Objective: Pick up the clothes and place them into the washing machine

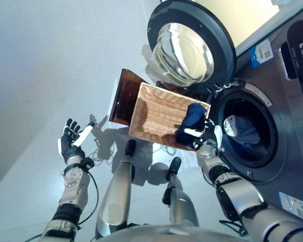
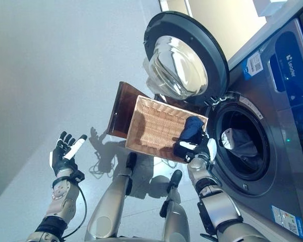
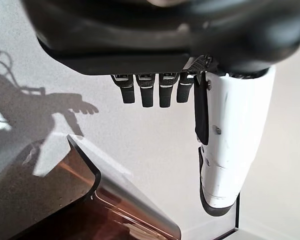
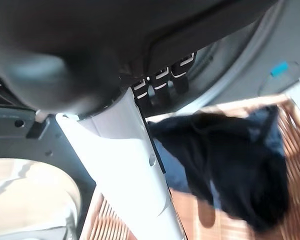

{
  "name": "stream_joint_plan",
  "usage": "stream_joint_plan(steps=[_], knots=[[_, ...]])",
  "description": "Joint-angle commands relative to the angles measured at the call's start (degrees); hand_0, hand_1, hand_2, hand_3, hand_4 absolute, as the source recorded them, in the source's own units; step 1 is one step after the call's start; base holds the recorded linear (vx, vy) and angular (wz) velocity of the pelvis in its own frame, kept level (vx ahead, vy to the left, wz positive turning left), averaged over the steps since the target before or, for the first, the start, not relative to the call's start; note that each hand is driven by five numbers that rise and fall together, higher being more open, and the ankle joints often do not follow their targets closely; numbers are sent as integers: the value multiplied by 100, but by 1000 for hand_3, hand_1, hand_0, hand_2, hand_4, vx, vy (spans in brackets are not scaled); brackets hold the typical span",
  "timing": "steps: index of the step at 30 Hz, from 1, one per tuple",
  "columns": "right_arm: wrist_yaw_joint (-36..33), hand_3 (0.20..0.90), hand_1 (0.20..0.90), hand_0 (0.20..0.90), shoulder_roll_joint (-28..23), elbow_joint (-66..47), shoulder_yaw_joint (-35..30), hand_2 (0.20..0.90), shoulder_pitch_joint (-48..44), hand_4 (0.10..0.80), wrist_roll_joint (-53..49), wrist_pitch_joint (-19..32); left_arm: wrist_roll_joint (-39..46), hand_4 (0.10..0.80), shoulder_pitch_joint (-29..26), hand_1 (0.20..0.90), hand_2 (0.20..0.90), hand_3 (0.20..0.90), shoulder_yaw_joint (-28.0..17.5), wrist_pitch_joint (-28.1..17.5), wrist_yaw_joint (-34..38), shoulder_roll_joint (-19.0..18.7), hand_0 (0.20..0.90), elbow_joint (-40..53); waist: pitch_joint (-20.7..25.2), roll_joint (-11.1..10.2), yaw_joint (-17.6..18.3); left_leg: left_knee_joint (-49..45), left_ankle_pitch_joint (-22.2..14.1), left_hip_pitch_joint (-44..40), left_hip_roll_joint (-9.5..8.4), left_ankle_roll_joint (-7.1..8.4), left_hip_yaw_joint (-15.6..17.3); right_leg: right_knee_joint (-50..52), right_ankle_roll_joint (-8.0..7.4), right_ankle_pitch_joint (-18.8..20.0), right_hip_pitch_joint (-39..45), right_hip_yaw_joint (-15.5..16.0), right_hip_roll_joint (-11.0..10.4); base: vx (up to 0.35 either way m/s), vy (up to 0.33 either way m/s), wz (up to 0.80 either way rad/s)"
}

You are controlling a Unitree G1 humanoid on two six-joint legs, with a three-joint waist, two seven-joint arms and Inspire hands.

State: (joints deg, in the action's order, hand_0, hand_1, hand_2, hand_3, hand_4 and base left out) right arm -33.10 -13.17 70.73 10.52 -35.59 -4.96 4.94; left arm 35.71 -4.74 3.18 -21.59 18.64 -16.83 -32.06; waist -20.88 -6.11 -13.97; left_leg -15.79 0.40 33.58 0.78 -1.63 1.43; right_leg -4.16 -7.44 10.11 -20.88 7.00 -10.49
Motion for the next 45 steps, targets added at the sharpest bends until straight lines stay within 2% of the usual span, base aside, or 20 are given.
stream_joint_plan(steps=[1, 8, 14, 33, 45], knots=[[-620, 900, 900, 900, -776, 6, -69, 900, -380, 800, 513, -80, -212, 800, -79, 900, 900, 900, 144, -343, -28, -192, 900, 353, 36, 580, -143, 2079, 868, -783, -101, 391, -236, 374, -4, -277, 387, 185, 434, 6, -20, -3], [-674, 900, 900, 900, -906, 143, 168, 900, -820, 800, 925, -283, -176, 800, -193, 900, 900, 900, 333, -353, -36, -112, 900, 401, -53, 735, -184, 2079, 898, -723, -119, 410, -215, 407, 2, -282, 291, 174, 418, 3, -5, -3], [-658, 900, 900, 900, -863, 312, 255, 900, -1209, 800, 859, -292, -112, 800, -269, 900, 900, 900, 445, -359, 16, -39, 900, 525, -174, 864, -221, 2079, 919, -650, -141, 420, -210, 419, 18, -281, 219, 175, 422, 0, 0, 0], [-641, 900, 900, 900, -584, 530, 301, 900, -1872, 800, 446, -148, 9, 800, -434, 900, 900, 900, 440, -441, 221, -15, 900, 683, -453, 1013, -293, 2079, 944, -460, -162, 421, -156, 424, 31, -259, 14, 116, 399, 0, 0, 0], [-539, 900, 900, 900, -540, 646, 188, 900, -1780, 800, 184, -79, 30, 800, -440, 900, 900, 900, 372, -479, 252, -7, 900, 773, -542, 1069, -266, 2079, 957, -387, -164, 415, -127, 473, 29, -237, -112, 73, 390, -8, 8, -1]])
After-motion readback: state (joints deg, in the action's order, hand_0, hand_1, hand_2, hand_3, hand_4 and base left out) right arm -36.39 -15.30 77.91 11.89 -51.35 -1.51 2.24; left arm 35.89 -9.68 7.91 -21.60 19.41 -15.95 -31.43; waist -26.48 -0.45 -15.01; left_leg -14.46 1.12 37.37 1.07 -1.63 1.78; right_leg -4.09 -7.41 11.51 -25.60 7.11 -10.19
